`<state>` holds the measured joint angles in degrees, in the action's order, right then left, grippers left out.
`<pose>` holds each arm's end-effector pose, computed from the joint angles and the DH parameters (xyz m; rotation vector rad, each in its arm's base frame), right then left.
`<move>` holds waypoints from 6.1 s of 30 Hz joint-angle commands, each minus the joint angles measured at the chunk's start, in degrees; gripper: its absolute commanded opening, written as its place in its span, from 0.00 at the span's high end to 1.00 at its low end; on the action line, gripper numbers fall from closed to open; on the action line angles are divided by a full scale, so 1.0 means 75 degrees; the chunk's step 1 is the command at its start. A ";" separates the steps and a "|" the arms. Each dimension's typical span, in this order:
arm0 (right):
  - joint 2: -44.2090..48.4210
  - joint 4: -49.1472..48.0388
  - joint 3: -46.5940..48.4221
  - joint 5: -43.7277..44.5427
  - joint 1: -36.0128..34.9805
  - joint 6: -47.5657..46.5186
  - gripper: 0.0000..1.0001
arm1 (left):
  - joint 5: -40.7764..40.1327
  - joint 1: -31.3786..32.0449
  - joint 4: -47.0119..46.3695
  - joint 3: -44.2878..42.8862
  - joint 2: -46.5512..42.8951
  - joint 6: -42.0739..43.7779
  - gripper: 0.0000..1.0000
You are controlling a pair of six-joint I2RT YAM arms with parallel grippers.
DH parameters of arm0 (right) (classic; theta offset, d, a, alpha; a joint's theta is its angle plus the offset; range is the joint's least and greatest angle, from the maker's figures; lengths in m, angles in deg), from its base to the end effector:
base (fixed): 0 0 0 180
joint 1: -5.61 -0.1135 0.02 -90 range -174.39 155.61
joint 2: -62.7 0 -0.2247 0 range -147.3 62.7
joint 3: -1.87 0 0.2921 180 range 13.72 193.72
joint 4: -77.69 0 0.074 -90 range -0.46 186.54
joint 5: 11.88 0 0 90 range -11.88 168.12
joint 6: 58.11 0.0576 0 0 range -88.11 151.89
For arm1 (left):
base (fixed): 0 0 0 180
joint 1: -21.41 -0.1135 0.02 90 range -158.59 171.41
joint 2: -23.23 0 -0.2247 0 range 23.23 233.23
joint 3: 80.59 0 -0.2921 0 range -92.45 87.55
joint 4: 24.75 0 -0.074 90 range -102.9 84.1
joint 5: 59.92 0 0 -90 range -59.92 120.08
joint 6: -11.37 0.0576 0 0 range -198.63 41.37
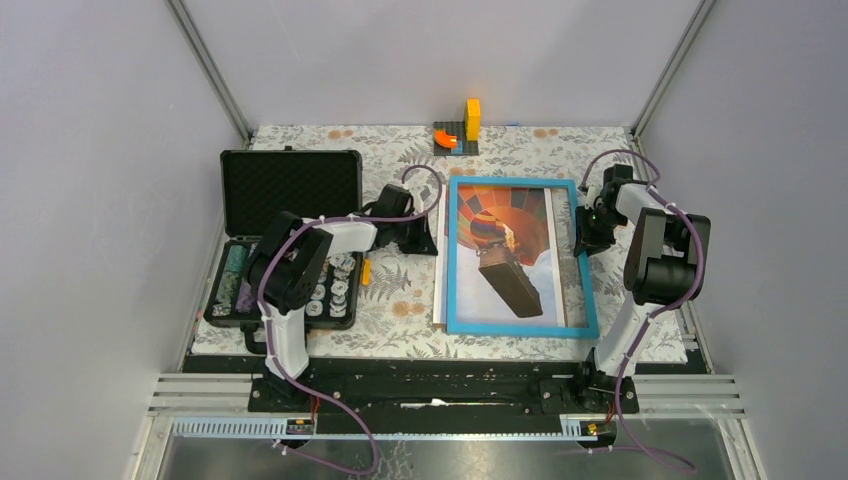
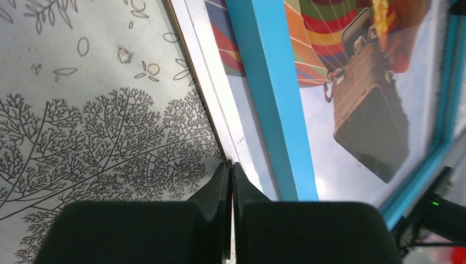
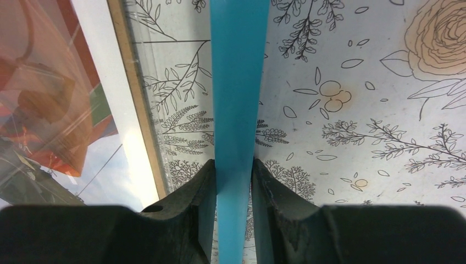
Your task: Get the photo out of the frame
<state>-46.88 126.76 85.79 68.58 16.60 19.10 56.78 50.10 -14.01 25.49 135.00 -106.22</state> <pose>0.3877 -0.0656 0.0725 -0.0765 2.8423 0.1536 0.3534 -0.2229 0.0488 0.2524 2.5398 -0.9851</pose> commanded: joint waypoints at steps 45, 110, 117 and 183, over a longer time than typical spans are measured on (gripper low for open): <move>0.1765 0.1162 0.1269 -0.1923 0.0438 -0.0629 0.00 | 0.0825 -0.0087 0.0673 0.2108 -0.3411 0.1342 0.39; 0.0303 -0.1811 -0.2080 -0.4628 -0.4558 0.0865 0.00 | 0.2566 0.0556 -0.2545 0.3369 -0.1686 -0.1274 0.68; 0.0271 -0.1786 -0.2051 -0.4622 -0.4558 0.0860 0.00 | 0.2973 0.0621 -0.3421 0.3567 -0.2045 -0.1715 0.78; 0.0113 -0.1610 -0.1958 -0.4401 -0.4558 0.0810 0.00 | 0.0935 0.1125 -0.0866 0.2941 -0.1419 -0.0922 0.82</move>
<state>-42.53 114.54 72.18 27.05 -17.00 27.51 68.30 56.00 -25.22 49.51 121.99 -116.12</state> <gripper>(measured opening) 0.994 0.214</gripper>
